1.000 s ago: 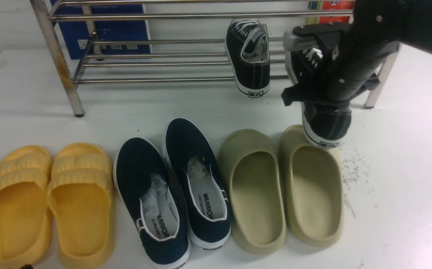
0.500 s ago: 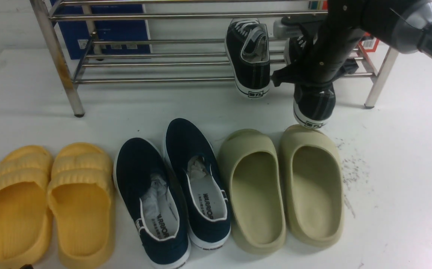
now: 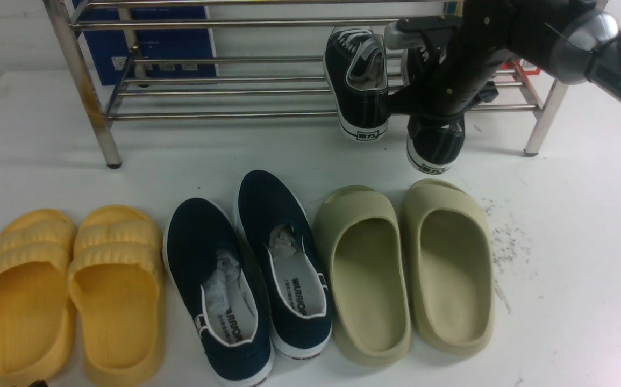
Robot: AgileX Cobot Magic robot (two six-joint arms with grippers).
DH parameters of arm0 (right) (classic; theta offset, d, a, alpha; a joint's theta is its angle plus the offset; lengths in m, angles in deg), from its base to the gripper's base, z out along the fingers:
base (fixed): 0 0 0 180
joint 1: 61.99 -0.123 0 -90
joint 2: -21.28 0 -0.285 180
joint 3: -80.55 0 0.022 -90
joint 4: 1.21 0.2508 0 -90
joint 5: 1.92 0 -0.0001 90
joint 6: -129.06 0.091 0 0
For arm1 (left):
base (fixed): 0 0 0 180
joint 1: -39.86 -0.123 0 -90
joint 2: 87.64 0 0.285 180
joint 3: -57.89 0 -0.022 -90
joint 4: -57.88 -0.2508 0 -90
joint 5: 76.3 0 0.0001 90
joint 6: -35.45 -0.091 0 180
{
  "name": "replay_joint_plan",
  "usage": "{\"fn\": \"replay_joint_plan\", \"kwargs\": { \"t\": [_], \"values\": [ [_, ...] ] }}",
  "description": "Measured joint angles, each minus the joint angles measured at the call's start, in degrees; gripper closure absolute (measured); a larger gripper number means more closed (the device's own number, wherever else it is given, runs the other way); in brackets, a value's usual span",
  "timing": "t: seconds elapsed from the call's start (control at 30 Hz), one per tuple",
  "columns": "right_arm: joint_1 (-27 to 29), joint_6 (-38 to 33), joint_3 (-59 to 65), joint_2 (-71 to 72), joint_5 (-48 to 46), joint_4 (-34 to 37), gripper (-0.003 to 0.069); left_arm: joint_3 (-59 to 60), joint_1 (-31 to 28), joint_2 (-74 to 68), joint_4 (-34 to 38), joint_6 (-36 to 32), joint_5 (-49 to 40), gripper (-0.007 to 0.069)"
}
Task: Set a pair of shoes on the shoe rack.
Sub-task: Use the right arm to put a shoe into the shoe rack
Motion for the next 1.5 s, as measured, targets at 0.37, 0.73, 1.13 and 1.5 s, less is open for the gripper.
{"fn": "replay_joint_plan", "kwargs": {
  "t": [0.37, 0.73, 1.13, 1.5],
  "values": [
    [0.0, -1.5, -3.9, -1.6, -0.1, 0.5, 0.0629, 0.0, 0.0, 0.0, 0.0, 0.0, 0.0, 0.0384],
    [0.0, -4.5, -7.2, -1.7, -1.3, 1.4, 0.0629, 0.0, 0.0, 0.0, 0.0, 0.0, 0.0, 0.0384],
    [0.0, -5.2, -7.3, -4.2, 2.4, 1.0, 0.0627, 0.0, 0.0, 0.0, 0.0, 0.0, 0.0, 0.0384],
    [0.3, -5.2, -7.3, -4.5, 4.0, -0.5, 0.0616, 0.0, 0.0, 0.0, 0.0, 0.0, 0.0, 0.0384]
  ]
}}
